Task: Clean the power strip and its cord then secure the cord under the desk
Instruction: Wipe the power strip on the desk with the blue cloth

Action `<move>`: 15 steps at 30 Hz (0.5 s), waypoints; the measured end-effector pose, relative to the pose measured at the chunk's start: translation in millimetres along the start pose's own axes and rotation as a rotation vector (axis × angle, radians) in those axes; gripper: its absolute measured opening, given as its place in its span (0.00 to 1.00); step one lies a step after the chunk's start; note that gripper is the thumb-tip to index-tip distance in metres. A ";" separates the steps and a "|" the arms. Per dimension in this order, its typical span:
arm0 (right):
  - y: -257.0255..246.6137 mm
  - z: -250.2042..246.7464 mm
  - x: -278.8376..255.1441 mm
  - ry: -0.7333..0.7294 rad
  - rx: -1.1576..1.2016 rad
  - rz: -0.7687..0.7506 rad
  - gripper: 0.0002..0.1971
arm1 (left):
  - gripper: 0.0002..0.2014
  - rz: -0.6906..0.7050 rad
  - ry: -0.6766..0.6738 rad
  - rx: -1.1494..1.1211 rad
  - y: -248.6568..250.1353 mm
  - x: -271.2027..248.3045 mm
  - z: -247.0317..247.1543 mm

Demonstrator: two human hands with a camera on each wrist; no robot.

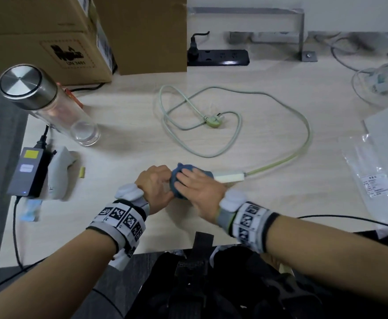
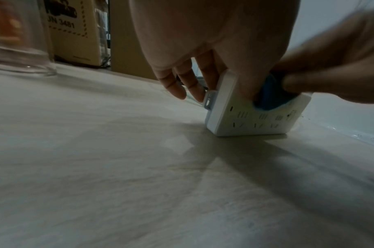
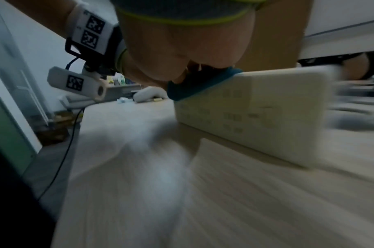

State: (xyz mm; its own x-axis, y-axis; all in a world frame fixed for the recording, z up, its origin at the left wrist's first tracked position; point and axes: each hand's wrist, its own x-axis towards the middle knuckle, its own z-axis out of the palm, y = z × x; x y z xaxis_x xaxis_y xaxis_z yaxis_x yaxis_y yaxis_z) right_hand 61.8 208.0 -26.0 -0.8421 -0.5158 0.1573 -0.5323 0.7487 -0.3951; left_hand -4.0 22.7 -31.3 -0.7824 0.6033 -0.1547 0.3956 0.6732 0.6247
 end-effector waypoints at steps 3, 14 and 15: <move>-0.2 -4.6 13.2 0.051 0.010 -0.025 0.21 | 0.21 -0.005 0.006 0.005 -2.4 4.0 -0.7; 44.2 -51.7 -39.6 0.095 -0.099 -0.020 0.23 | 0.17 -0.001 -0.010 0.010 3.5 0.7 -1.1; 35.3 -38.3 -27.0 0.100 -0.085 -0.041 0.23 | 0.16 0.006 -0.004 0.004 3.4 -0.1 0.0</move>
State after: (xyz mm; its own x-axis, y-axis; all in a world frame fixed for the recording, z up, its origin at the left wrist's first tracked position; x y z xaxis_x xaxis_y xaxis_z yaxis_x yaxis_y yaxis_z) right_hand 62.5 264.2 -9.6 -0.8215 -0.5060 0.2627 -0.5684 0.7626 -0.3087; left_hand -2.6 25.0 -29.1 -0.7777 0.6094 -0.1542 0.4023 0.6710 0.6228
